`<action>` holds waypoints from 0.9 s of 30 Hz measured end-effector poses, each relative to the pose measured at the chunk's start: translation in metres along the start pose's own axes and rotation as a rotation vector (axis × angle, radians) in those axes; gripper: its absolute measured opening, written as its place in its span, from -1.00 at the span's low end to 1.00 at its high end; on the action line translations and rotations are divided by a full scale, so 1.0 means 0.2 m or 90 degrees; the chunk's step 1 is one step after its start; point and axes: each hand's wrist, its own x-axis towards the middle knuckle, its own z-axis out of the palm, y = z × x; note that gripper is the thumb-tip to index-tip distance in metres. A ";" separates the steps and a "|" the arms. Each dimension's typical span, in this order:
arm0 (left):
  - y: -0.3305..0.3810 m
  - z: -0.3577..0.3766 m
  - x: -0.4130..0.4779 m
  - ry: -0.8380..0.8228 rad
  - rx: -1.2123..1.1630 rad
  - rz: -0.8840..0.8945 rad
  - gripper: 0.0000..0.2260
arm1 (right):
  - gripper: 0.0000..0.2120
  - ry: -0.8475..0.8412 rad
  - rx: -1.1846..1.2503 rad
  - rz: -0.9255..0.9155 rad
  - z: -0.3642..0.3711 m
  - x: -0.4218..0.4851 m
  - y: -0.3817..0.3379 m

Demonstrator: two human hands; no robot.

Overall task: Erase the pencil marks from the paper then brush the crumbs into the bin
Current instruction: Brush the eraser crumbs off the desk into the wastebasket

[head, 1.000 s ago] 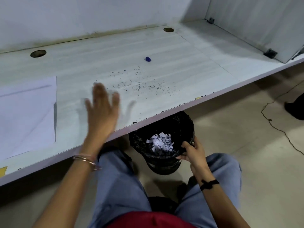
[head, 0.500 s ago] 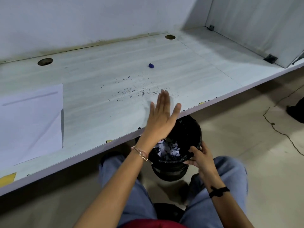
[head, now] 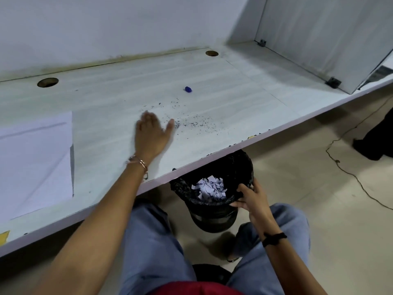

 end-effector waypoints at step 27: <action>-0.31 -0.02 0.40 0.062 0.080 -0.020 -0.25 | -0.64 0.016 -0.036 0.001 -0.03 0.10 -0.04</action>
